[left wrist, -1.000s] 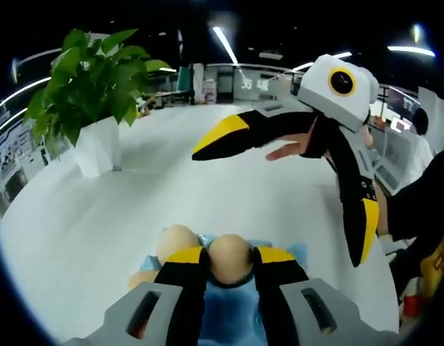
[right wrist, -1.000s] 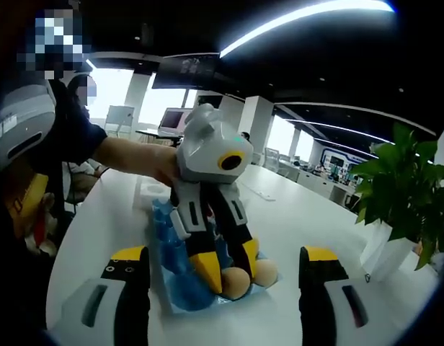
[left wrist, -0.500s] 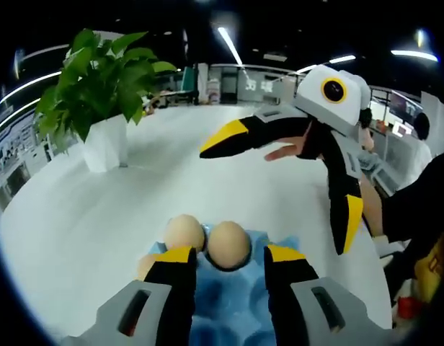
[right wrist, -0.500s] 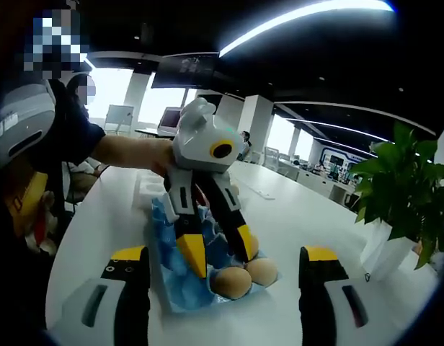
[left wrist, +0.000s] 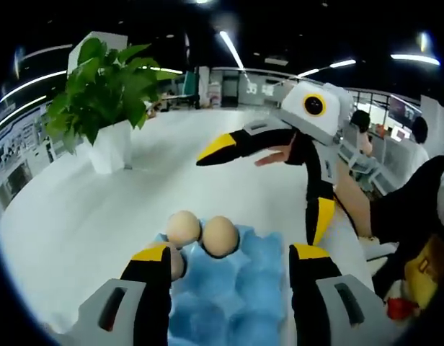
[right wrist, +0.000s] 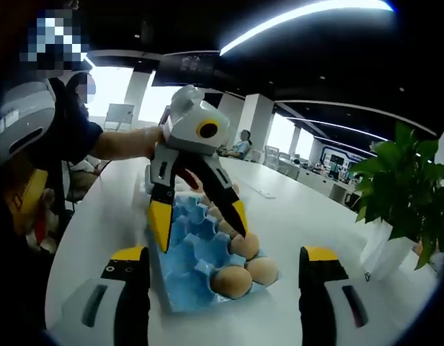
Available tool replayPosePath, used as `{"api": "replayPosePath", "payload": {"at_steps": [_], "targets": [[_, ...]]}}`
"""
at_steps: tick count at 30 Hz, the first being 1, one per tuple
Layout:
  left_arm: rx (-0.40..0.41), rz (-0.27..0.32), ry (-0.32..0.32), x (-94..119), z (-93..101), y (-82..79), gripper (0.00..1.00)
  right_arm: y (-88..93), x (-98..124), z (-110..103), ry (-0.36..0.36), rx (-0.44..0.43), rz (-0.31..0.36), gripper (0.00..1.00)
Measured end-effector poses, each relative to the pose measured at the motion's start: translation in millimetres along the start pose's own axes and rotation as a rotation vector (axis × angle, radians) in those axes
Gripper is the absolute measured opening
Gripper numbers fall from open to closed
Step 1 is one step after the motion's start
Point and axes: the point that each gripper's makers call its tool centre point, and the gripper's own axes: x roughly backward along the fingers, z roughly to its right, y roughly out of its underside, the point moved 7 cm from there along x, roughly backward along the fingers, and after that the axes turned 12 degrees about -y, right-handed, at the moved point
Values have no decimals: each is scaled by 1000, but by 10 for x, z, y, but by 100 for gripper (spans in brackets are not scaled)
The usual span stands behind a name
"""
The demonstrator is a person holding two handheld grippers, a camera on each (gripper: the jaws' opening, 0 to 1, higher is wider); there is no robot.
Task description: Pick up the eggs on the table and place them into the egg tray on the table
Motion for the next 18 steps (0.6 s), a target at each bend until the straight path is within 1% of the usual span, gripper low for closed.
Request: {"api": "replayPosePath", "payload": {"at_steps": [2, 5, 6, 8, 11, 17, 18], "targets": [[-6, -6, -2, 67, 11, 33, 77, 2, -4, -5, -1, 0, -2, 89], [3, -34, -26, 145, -24, 92, 88, 2, -6, -6, -2, 2, -3, 89], [5, -34, -34, 172, -39, 107, 90, 3, -5, -7, -2, 2, -4, 89], [11, -28, -46, 221, -72, 123, 93, 4, -6, -10, -1, 2, -4, 89], [47, -20, -61, 323, -126, 151, 95, 7, -12, -14, -2, 1, -6, 89], [61, -14, -103, 527, -227, 232, 99, 27, -21, -17, -3, 1, -16, 89], [68, -11, -120, 606, -262, 268, 100, 27, -20, -18, -2, 2, -16, 89]]}}
